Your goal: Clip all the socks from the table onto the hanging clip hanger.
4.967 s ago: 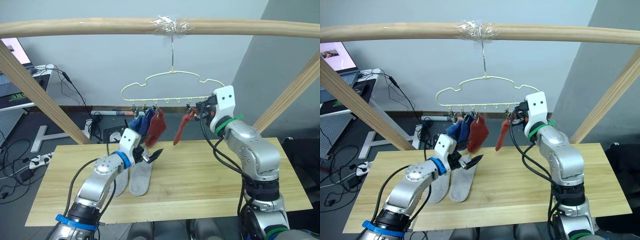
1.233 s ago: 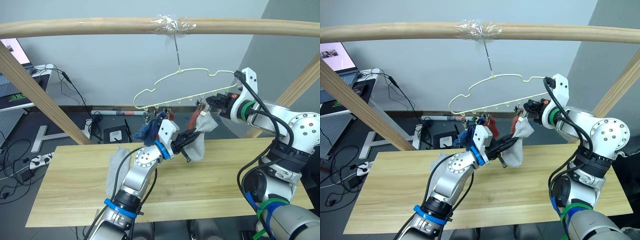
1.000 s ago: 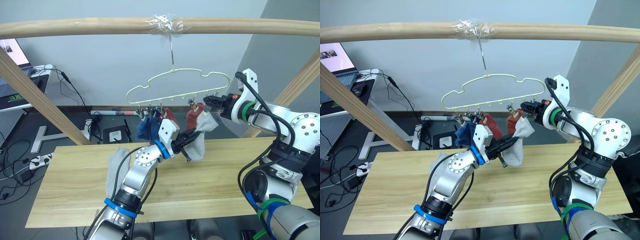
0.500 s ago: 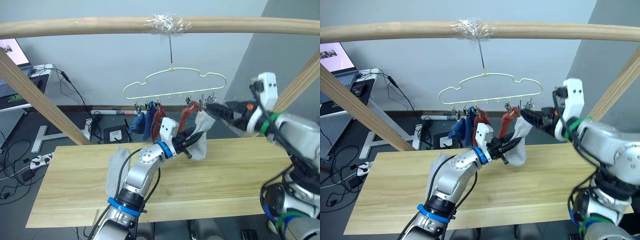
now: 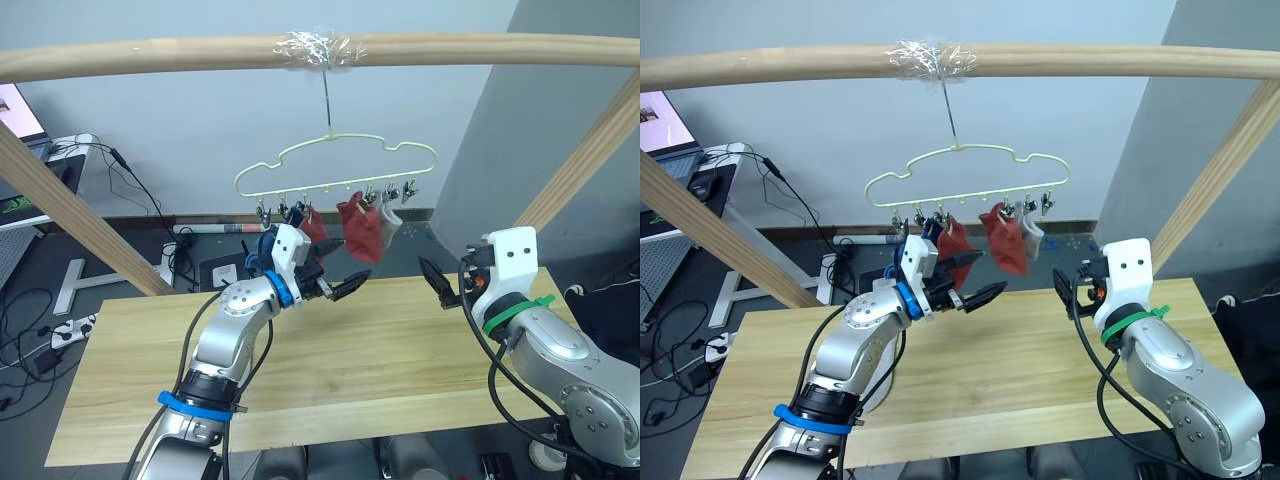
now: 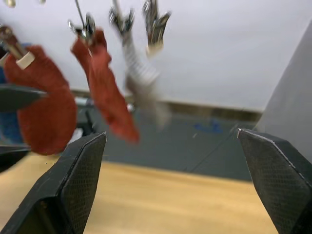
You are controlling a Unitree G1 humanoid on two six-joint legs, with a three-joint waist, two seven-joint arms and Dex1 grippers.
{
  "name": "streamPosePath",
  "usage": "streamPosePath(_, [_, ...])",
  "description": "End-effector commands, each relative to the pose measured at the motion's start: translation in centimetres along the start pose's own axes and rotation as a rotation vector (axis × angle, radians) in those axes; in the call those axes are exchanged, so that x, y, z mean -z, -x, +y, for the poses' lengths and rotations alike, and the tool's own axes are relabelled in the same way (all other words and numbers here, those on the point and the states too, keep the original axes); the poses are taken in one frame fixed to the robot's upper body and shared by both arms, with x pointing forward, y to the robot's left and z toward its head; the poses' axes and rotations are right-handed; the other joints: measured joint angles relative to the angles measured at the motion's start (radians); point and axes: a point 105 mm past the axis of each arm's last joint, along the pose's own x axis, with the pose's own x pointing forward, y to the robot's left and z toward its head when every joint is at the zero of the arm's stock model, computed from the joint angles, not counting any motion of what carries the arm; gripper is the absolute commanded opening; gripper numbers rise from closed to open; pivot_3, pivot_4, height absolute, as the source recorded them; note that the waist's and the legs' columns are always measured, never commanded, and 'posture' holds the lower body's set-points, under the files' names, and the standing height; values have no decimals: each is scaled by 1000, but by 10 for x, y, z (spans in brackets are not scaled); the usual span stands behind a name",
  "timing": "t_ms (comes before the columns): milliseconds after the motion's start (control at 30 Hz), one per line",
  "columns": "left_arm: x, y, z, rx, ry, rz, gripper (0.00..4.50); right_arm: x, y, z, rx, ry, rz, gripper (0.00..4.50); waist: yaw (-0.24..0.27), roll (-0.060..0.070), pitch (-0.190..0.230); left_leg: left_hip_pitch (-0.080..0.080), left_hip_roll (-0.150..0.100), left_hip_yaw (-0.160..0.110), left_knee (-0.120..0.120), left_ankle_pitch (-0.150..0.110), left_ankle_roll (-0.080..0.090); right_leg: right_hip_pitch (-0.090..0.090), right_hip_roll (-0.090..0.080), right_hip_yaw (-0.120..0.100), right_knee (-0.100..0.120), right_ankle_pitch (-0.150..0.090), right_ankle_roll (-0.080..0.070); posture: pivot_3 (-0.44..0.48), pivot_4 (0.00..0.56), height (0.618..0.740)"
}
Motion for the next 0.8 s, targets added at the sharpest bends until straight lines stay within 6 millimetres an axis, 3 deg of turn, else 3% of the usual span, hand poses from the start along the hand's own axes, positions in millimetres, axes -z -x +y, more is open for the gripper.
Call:
streamPosePath(33, [-51,20,-1,109,-142,-103,4500,-22,-9,1,103,73,-167,4020,1,-1,0,0,1,-1,0,0,0,0,0,-1,0,0,0,87,154,740])
streamPosePath(167, [-74,30,-1,138,-195,-136,4500,-29,-15,4,143,93,-238,4020,4,-1,-1,0,1,-1,-1,0,0,-1,0,-1,0,0,0,99,146,740])
streamPosePath(267, [-94,31,-5,159,-215,-179,4500,-32,-17,6,148,96,-274,3420,9,-1,-1,-1,0,0,0,0,0,-1,0,-1,0,0,0,112,142,740])
streamPosePath(367, [-105,30,-9,175,-215,-199,4500,-32,-22,8,156,108,-278,2451,22,-2,-1,-1,0,-1,0,0,0,-1,0,-1,0,0,0,112,142,740])
streamPosePath(633, [-106,31,-12,179,-211,-196,4500,-32,-36,4,210,95,-297,2451,27,-2,-1,0,1,0,0,0,0,-1,0,-1,1,0,-1,121,142,740])
streamPosePath(800, [-108,30,-14,183,-211,-202,4500,-31,-42,5,212,92,-293,1165,29,-2,-1,0,1,0,0,0,0,-1,0,-1,1,0,-1,127,145,740])
